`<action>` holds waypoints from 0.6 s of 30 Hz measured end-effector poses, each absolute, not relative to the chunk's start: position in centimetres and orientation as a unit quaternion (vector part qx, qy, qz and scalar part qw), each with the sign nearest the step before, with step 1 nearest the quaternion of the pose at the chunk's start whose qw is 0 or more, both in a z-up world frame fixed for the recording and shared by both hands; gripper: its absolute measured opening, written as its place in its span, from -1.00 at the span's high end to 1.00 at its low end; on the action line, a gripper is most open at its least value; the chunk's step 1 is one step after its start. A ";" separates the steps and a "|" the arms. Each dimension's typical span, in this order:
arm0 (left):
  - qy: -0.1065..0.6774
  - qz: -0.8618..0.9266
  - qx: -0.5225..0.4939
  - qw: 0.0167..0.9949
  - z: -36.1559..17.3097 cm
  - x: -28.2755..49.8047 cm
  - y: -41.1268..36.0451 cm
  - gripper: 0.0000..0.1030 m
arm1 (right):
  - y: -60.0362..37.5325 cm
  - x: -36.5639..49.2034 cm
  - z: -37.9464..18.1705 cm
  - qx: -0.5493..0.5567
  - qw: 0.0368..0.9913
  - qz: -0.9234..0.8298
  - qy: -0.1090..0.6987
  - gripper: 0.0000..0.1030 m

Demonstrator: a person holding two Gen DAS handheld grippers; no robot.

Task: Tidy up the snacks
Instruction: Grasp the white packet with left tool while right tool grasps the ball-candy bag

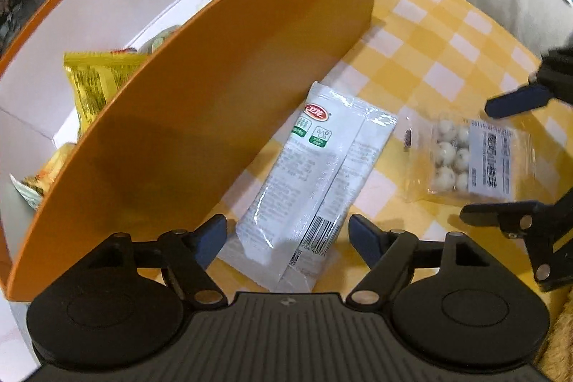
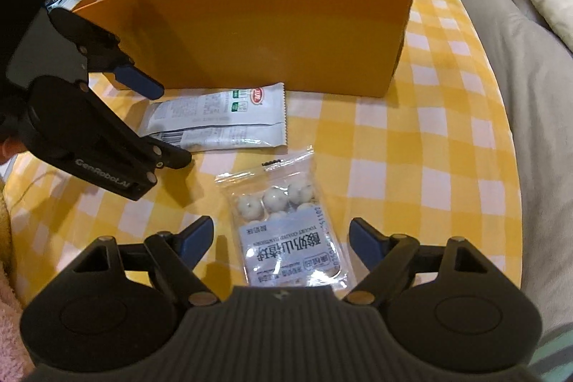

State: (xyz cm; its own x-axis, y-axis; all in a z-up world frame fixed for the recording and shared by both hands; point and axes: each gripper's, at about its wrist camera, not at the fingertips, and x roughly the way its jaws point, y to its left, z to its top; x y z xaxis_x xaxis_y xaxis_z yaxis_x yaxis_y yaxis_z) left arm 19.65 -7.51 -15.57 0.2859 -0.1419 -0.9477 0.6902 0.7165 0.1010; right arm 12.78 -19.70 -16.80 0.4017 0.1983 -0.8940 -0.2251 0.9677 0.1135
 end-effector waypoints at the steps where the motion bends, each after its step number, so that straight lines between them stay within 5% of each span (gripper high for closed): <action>1: 0.541 -0.269 0.244 0.759 -15.6 19.9 -7.3 -0.72 | -19.7 12.8 -16.9 -0.012 0.836 0.125 0.534 -0.56; 6: 0.579 -0.250 0.199 0.750 -15.4 20.2 -6.9 -0.47 | -19.7 13.1 -17.5 -0.015 0.827 0.114 0.551 -0.54; 18: 0.673 -0.133 0.106 0.719 -15.5 16.7 -5.7 -0.40 | -19.9 12.6 -17.5 -0.011 0.807 0.100 0.581 -0.44</action>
